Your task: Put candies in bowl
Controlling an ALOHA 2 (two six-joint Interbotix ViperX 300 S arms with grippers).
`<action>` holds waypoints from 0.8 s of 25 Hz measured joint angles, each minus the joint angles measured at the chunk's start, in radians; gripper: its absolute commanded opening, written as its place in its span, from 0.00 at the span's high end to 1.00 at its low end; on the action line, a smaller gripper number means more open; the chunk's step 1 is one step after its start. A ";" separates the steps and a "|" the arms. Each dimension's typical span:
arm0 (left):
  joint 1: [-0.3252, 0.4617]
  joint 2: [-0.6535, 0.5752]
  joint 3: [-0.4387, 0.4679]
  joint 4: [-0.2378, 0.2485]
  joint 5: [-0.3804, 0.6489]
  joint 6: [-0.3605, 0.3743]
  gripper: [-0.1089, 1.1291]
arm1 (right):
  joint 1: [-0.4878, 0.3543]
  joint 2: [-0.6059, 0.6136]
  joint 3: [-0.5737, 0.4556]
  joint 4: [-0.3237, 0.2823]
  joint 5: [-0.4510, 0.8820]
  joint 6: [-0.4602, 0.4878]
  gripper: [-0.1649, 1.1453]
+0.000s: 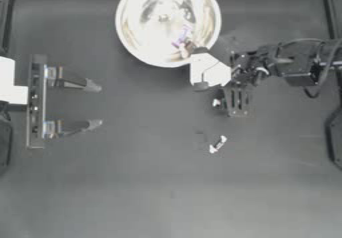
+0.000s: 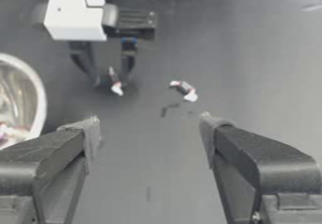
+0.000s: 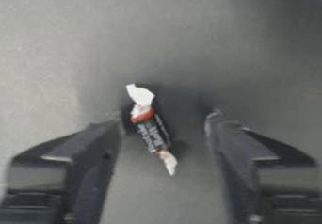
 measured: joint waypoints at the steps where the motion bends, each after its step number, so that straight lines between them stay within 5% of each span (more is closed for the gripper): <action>1: 0.002 0.000 0.000 0.000 0.000 0.002 0.14 | 0.003 0.000 0.000 -0.009 0.000 0.009 0.43; 4: 0.000 0.002 -0.002 0.000 0.002 0.002 0.14 | 0.012 0.005 0.000 -0.049 0.009 0.038 0.54; 10: 0.000 0.000 0.000 0.000 0.002 0.000 0.14 | 0.031 0.011 -0.009 -0.103 0.026 0.098 0.55; 20: 0.002 0.000 0.003 0.000 0.000 0.000 0.14 | 0.031 -0.112 -0.009 -0.060 -0.026 0.094 0.56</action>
